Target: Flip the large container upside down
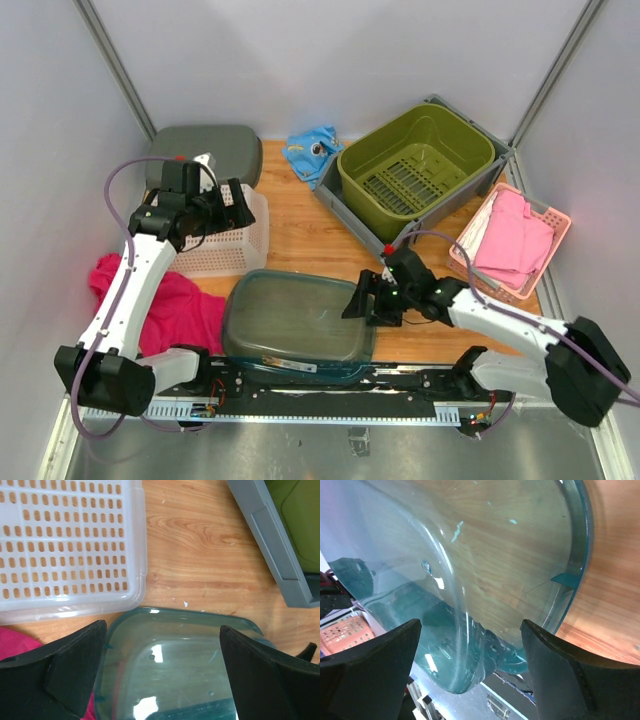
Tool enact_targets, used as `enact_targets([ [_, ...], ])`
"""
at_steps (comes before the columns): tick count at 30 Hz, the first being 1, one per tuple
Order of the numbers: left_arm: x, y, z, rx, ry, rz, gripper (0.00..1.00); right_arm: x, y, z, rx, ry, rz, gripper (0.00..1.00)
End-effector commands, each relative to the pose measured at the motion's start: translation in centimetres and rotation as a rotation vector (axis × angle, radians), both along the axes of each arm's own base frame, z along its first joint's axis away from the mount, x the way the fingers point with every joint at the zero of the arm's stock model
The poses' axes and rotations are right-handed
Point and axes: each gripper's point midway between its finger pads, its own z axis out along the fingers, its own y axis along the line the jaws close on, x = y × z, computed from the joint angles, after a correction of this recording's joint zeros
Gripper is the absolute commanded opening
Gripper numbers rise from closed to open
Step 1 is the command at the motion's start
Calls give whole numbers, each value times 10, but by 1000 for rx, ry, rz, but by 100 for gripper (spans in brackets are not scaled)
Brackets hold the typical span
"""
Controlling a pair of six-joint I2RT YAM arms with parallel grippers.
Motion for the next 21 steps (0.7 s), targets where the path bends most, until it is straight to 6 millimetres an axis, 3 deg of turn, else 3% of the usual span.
enact_targets([
  [1,-5,-9,23,-36,-55,-53,99,21,46,25,43,-100,62,83],
  [6,-10,-14,28,-63,-67,-65,99,25,85,31,85,-102,144,82],
  [13,-14,-23,26,-77,-57,-80,99,32,118,35,120,-105,203,82],
  [21,-9,-28,32,-82,-63,-92,99,12,163,48,162,-118,338,82],
])
